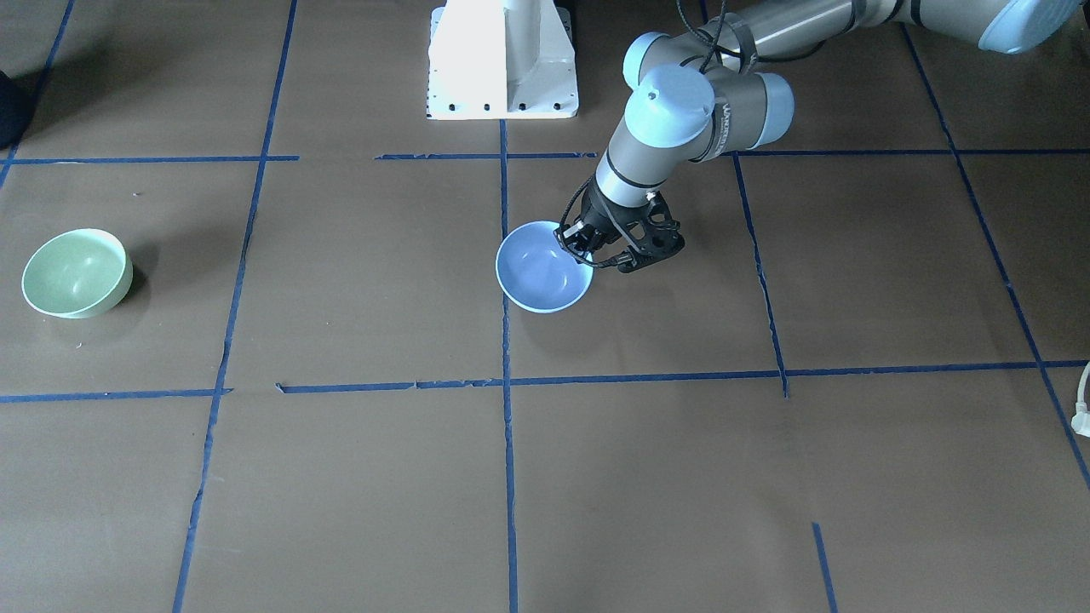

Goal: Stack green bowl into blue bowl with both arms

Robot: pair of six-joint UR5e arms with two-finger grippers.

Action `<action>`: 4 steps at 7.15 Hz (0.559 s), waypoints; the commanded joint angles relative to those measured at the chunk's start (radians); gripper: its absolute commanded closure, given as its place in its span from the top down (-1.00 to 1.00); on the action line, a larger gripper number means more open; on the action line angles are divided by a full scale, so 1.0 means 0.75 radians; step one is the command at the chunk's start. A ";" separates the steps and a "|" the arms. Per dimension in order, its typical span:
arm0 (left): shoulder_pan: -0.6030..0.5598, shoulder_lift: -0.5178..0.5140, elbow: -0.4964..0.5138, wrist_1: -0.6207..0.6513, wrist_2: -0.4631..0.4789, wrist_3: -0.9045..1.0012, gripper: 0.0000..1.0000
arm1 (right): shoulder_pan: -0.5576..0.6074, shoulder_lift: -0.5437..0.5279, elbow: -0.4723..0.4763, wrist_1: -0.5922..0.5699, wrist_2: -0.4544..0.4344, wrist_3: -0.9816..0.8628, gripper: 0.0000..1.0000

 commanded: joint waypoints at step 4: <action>0.053 -0.067 0.071 -0.100 0.012 -0.062 -1.00 | -0.035 0.001 0.010 0.013 0.064 0.076 1.00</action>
